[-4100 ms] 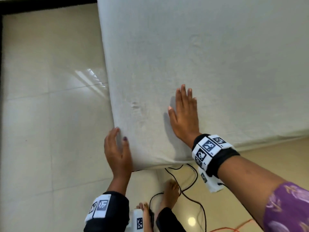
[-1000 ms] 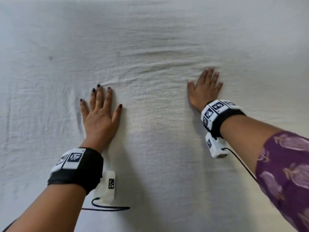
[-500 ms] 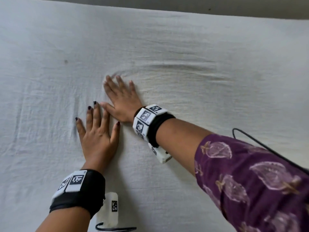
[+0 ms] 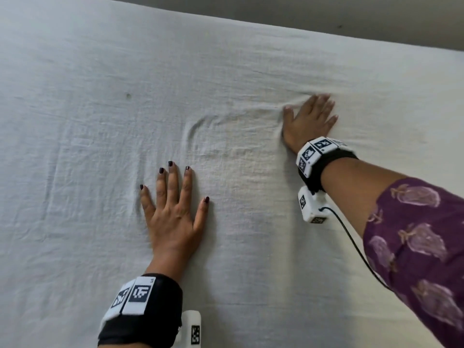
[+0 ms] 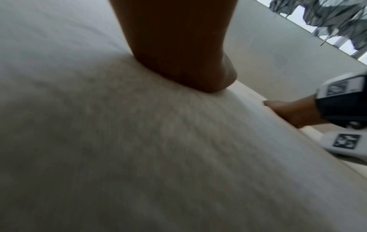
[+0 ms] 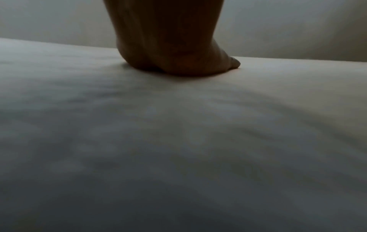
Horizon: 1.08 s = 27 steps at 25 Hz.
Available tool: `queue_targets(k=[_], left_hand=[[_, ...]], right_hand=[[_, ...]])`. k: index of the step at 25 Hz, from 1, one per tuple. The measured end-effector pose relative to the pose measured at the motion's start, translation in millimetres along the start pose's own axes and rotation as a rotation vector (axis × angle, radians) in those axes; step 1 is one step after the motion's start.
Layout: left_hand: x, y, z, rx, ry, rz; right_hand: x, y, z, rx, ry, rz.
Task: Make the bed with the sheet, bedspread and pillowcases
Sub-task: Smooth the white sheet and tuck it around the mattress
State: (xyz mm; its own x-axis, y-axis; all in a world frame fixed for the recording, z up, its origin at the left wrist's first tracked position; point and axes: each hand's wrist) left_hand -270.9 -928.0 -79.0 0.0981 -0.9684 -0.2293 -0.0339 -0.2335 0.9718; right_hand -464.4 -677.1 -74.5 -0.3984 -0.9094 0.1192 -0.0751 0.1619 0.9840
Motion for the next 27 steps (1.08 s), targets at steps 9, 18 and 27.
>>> queue_targets(k=[9,18,27], left_hand=[[72,28,8,-0.038,0.304,-0.055],[114,50,-3,-0.002,0.427,-0.164],[152,62,48,-0.004,0.049,-0.066]], right_hand=[[181,-27,-107,0.16,0.822,-0.15],[196,-8,-168,0.248,0.915,0.023],[156,-7,-106,0.17,0.458,0.026]])
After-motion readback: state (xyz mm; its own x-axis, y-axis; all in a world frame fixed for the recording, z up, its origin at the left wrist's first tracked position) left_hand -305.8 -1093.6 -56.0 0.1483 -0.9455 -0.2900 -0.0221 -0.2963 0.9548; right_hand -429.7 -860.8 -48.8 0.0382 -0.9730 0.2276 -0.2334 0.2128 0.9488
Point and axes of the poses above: each hand's wrist, its own z-axis towards the middle knuckle, its own y-axis out of the back of the hand, x = y × z, and after that the axes turned 4 degrees about -x, right-handed
